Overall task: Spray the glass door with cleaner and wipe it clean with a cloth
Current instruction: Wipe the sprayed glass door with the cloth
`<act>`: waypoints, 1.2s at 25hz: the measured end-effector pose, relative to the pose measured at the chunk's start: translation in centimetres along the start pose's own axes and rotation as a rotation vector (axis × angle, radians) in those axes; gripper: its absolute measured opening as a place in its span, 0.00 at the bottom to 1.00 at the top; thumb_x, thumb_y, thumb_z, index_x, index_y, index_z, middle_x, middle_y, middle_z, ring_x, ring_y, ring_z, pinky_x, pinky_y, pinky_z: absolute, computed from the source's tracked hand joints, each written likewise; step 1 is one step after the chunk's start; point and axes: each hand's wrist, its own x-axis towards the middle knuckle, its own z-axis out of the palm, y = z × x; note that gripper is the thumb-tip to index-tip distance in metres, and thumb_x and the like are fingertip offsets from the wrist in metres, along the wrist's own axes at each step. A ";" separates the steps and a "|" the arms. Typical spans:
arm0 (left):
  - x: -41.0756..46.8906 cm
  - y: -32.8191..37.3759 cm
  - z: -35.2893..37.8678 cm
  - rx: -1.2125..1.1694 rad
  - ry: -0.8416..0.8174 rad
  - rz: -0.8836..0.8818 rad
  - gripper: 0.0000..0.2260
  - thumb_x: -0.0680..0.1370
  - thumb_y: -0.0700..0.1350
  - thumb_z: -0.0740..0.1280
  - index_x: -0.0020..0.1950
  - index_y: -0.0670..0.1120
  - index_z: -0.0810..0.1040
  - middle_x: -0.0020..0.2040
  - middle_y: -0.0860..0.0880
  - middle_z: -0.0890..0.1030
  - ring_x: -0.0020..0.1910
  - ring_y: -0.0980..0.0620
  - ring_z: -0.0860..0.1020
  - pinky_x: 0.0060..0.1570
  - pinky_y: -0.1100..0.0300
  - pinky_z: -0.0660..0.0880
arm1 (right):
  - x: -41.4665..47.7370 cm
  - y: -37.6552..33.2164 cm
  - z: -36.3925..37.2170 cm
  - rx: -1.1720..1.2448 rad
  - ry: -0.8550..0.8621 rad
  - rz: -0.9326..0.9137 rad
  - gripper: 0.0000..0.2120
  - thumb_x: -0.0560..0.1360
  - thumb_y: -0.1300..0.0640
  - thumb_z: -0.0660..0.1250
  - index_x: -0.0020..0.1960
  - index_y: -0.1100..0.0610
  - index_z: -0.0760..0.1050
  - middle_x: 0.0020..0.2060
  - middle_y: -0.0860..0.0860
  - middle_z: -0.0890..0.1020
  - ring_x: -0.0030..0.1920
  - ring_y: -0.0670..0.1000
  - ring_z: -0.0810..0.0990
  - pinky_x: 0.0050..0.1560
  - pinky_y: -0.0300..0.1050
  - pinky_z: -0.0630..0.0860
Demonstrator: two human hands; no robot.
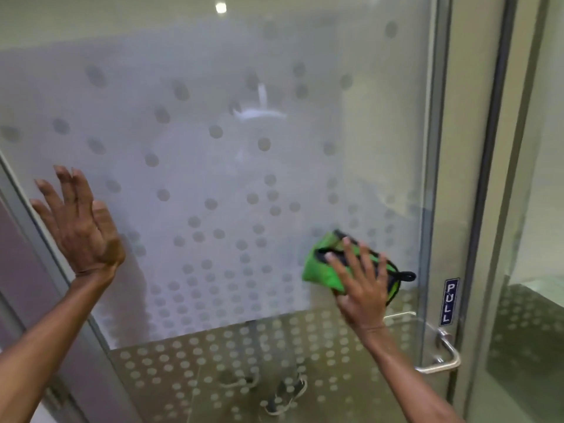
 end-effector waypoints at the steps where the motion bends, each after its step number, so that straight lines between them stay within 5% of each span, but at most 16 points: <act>1: 0.0 -0.1 0.1 -0.002 -0.002 0.001 0.23 0.87 0.49 0.46 0.83 0.47 0.54 0.83 0.44 0.56 0.81 0.33 0.53 0.77 0.31 0.49 | 1.5 2.0 -0.5 0.028 0.034 0.101 0.38 0.70 0.54 0.63 0.80 0.44 0.60 0.78 0.54 0.66 0.79 0.58 0.62 0.75 0.71 0.59; 4: -0.1 -0.8 0.8 -0.012 0.004 0.026 0.23 0.87 0.49 0.46 0.83 0.48 0.53 0.83 0.47 0.54 0.82 0.36 0.52 0.77 0.32 0.48 | 8.6 4.9 -1.6 0.257 0.250 0.418 0.35 0.71 0.62 0.62 0.78 0.52 0.64 0.79 0.60 0.65 0.80 0.60 0.59 0.78 0.70 0.54; 7: -0.3 -1.7 1.6 -0.007 0.010 0.034 0.23 0.87 0.49 0.46 0.84 0.49 0.52 0.84 0.49 0.51 0.83 0.41 0.51 0.79 0.34 0.48 | 16.0 2.4 -2.2 0.359 0.465 0.539 0.32 0.71 0.65 0.63 0.76 0.57 0.69 0.77 0.61 0.69 0.79 0.62 0.65 0.78 0.67 0.59; 10: -0.4 -2.5 2.0 -0.023 0.006 0.037 0.23 0.87 0.48 0.47 0.84 0.50 0.52 0.84 0.51 0.52 0.83 0.44 0.51 0.79 0.35 0.49 | 20.4 -4.7 -2.1 0.429 0.479 0.360 0.31 0.68 0.65 0.64 0.72 0.62 0.75 0.73 0.61 0.74 0.77 0.62 0.68 0.80 0.61 0.57; 14: -0.4 -2.5 1.9 -0.031 -0.008 0.023 0.23 0.87 0.49 0.46 0.84 0.50 0.52 0.84 0.52 0.52 0.83 0.45 0.51 0.79 0.36 0.49 | 17.2 -12.9 -1.8 0.518 0.186 0.005 0.34 0.65 0.64 0.63 0.72 0.57 0.76 0.75 0.56 0.73 0.79 0.60 0.64 0.81 0.59 0.53; 19: -0.1 -4.2 2.5 -0.022 -0.085 0.001 0.24 0.86 0.51 0.45 0.84 0.51 0.50 0.84 0.52 0.51 0.83 0.44 0.51 0.77 0.33 0.54 | 3.1 -6.1 -0.7 0.110 -0.044 -0.231 0.42 0.63 0.64 0.68 0.78 0.50 0.69 0.79 0.49 0.65 0.82 0.54 0.60 0.79 0.58 0.60; 22: -0.2 -4.1 2.4 -0.009 -0.070 -0.014 0.24 0.87 0.50 0.45 0.84 0.50 0.49 0.84 0.51 0.50 0.83 0.43 0.51 0.77 0.32 0.54 | 1.8 1.9 -1.6 -0.022 -0.033 -0.037 0.44 0.67 0.56 0.70 0.81 0.46 0.59 0.83 0.48 0.57 0.80 0.55 0.63 0.72 0.59 0.65; 25: -0.3 -2.7 1.7 0.023 -0.053 0.025 0.24 0.87 0.49 0.46 0.84 0.49 0.50 0.84 0.49 0.50 0.83 0.41 0.50 0.79 0.34 0.48 | 6.5 6.4 -2.0 0.068 0.076 0.070 0.28 0.80 0.46 0.61 0.78 0.53 0.64 0.81 0.53 0.60 0.78 0.58 0.65 0.75 0.64 0.63; 28: -0.3 -1.6 0.9 0.052 -0.066 0.162 0.24 0.86 0.48 0.48 0.83 0.45 0.52 0.84 0.47 0.51 0.83 0.40 0.50 0.80 0.39 0.44 | 13.2 4.6 -2.3 0.371 0.272 0.277 0.35 0.79 0.57 0.62 0.82 0.46 0.54 0.82 0.44 0.56 0.82 0.55 0.55 0.81 0.58 0.55; 30: -0.3 -0.9 0.5 0.065 -0.070 0.174 0.24 0.86 0.47 0.49 0.83 0.42 0.53 0.83 0.46 0.51 0.83 0.41 0.50 0.80 0.41 0.44 | 18.1 2.1 -2.7 0.518 0.422 0.438 0.35 0.78 0.60 0.63 0.82 0.48 0.55 0.82 0.47 0.58 0.82 0.55 0.55 0.81 0.61 0.57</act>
